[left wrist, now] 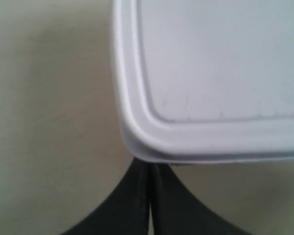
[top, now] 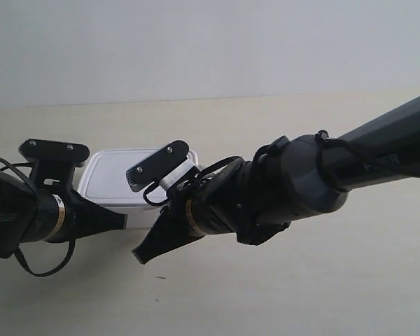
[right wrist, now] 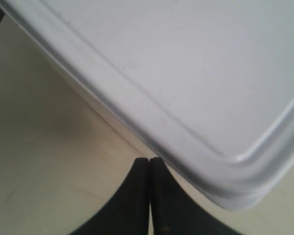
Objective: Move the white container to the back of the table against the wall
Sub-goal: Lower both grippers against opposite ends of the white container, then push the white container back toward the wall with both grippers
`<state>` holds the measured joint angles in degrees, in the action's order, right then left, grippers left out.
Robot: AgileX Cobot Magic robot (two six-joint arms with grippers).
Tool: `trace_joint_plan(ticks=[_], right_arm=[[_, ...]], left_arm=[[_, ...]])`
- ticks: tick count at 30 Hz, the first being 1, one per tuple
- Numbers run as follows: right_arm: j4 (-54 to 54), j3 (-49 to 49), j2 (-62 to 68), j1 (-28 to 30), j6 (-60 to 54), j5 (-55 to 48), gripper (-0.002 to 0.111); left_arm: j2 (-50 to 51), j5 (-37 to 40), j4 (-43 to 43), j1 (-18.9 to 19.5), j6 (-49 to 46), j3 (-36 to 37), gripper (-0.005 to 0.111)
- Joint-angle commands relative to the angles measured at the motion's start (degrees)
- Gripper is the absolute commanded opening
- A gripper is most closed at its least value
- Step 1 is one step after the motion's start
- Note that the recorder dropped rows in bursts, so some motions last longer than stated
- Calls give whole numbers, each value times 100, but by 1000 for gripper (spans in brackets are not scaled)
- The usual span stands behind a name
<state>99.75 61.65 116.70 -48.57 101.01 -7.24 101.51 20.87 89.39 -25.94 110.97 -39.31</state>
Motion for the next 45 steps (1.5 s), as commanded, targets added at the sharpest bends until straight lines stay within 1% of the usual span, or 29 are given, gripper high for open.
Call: trace_joint_plan(ticks=[1, 7, 26, 34, 41, 45], right_arm=[[19, 181, 182, -12, -60, -34, 0], [19, 271, 268, -12, -139, -245, 0], [19, 355, 306, -12, -1138, -813, 0], [19, 568, 508, 60, -1412, -1130, 0], [19, 734, 634, 278, -1412, -1123, 0], [19, 834, 770, 337, -1442, -1131, 0]], left_arm=[[19, 4, 43, 19, -5, -130, 0], [178, 18, 105, 32, -5, -351, 0], [811, 18, 195, 32, -147, -1064, 0], [1013, 3, 220, 219, -226, -1269, 0], [1213, -24, 243, 398, -287, -1420, 0], [1213, -24, 305, 433, -311, -1518, 0]])
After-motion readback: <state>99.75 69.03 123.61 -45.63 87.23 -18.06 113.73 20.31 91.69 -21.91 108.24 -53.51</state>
